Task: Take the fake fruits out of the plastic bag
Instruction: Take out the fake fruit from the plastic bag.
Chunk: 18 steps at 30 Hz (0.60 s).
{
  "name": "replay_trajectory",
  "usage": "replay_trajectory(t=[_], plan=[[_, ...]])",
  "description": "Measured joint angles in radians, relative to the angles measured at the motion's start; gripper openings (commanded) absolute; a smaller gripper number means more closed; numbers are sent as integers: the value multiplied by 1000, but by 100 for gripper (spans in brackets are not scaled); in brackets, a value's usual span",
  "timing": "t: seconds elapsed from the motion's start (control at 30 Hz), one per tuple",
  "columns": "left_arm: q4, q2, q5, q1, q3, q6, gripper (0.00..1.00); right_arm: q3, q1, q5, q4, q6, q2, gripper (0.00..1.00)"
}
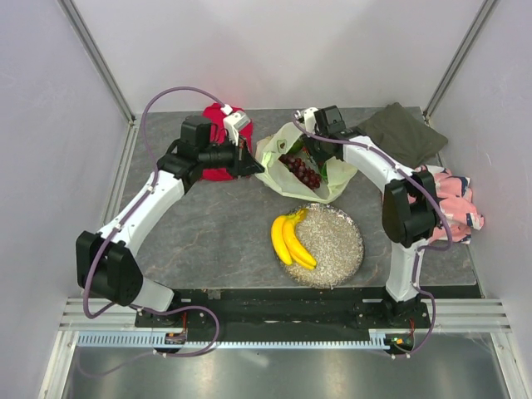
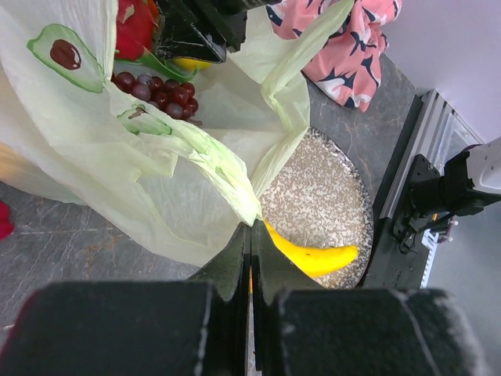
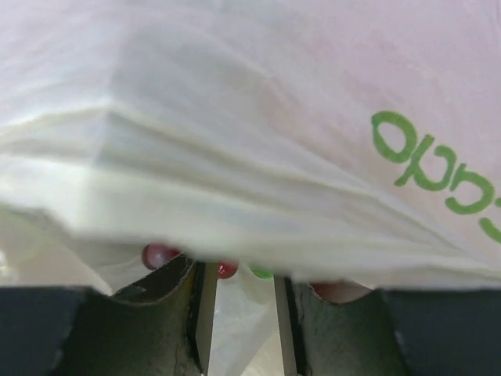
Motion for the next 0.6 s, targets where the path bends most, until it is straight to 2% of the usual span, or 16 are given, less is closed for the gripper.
replay_trajectory(t=[0.47, 0.57, 0.6], plan=[[2, 40, 0, 0, 30, 0, 2, 1, -2, 60, -10, 26, 128, 38], [2, 42, -1, 0, 33, 0, 2, 22, -2, 94, -6, 26, 168, 26], [2, 43, -1, 0, 34, 0, 2, 26, -2, 106, -5, 23, 179, 13]])
